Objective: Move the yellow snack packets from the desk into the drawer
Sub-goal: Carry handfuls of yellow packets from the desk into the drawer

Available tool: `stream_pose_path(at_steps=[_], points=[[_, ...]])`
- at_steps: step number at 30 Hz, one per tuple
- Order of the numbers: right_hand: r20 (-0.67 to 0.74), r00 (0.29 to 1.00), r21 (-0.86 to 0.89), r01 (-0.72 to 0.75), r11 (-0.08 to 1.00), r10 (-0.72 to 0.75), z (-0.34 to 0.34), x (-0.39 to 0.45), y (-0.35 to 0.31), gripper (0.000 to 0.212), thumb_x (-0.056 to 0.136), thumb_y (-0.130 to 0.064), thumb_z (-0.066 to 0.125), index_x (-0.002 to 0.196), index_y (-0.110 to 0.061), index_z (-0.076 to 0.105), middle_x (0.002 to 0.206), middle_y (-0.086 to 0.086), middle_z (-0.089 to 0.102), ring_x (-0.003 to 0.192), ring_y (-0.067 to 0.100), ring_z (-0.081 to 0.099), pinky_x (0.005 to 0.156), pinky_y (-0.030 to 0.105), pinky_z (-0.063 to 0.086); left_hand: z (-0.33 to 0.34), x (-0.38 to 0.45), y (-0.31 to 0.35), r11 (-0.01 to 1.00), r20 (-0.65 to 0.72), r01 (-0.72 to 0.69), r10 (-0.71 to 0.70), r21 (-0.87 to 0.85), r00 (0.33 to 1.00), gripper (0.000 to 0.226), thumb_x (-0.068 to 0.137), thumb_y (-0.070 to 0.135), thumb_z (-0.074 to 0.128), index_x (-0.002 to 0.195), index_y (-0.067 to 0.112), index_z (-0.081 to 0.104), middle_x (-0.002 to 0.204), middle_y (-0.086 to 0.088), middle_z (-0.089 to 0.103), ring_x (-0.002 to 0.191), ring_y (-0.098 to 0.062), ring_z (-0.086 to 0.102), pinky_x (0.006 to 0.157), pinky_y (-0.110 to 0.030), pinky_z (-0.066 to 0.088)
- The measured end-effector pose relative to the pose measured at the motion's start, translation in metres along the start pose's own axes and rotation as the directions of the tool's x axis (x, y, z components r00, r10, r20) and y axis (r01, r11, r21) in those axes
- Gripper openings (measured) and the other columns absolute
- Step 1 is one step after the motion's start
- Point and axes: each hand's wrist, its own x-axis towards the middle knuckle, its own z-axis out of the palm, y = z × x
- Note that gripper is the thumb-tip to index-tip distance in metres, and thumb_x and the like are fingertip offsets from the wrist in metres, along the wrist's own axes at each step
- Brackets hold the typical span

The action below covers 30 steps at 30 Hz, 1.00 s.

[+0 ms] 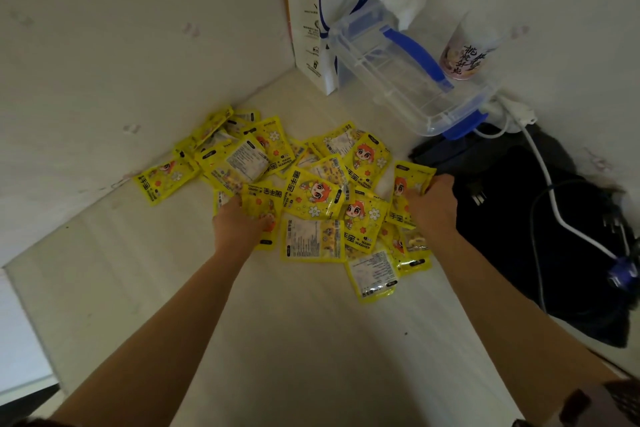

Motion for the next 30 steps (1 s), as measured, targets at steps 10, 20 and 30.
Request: stream_pose_path(at_steps=[10,20,30], points=[[0.150,0.924,-0.010,0.358,0.934,-0.353,0.025,-0.018,-0.031,0.035,0.093,-0.025,0.058,0.125,-0.014,0.048,0.107,0.004,0.061,0.088,0.022,0.060,0.066,0.029,0.047,-0.040,0.049,0.019,0.976,0.019,-0.179,0.178,0.124,0.984,0.037,0.081,0.024,0.071,0.110,0.004,0.058,0.106,-0.015,0.065,0.097,-0.036,0.061,0.070,-0.035,0.044],[0.488,0.740,-0.331,0.647,0.687,-0.462,0.086,-0.026,-0.059,0.032,0.097,-0.023,0.049,0.125,-0.010,0.054,0.125,0.014,0.052,0.117,0.032,0.046,0.100,0.040,0.036,-0.037,0.088,0.031,0.823,0.096,-0.316,0.309,0.472,0.946,0.039,0.084,0.023,0.063,0.115,0.001,0.059,0.128,-0.023,0.050,0.125,-0.040,0.038,0.101,-0.049,0.037],[0.519,0.741,-0.482,0.666,0.569,-0.427,0.109,-0.034,-0.062,0.037,0.093,-0.025,0.054,0.128,-0.014,0.052,0.135,0.012,0.040,0.124,0.034,0.039,0.103,0.048,0.038,-0.026,0.077,0.030,0.826,0.042,-0.269,0.286,0.496,0.957,0.036,0.088,0.023,0.061,0.121,0.009,0.055,0.130,-0.014,0.048,0.124,-0.036,0.040,0.098,-0.055,0.032]])
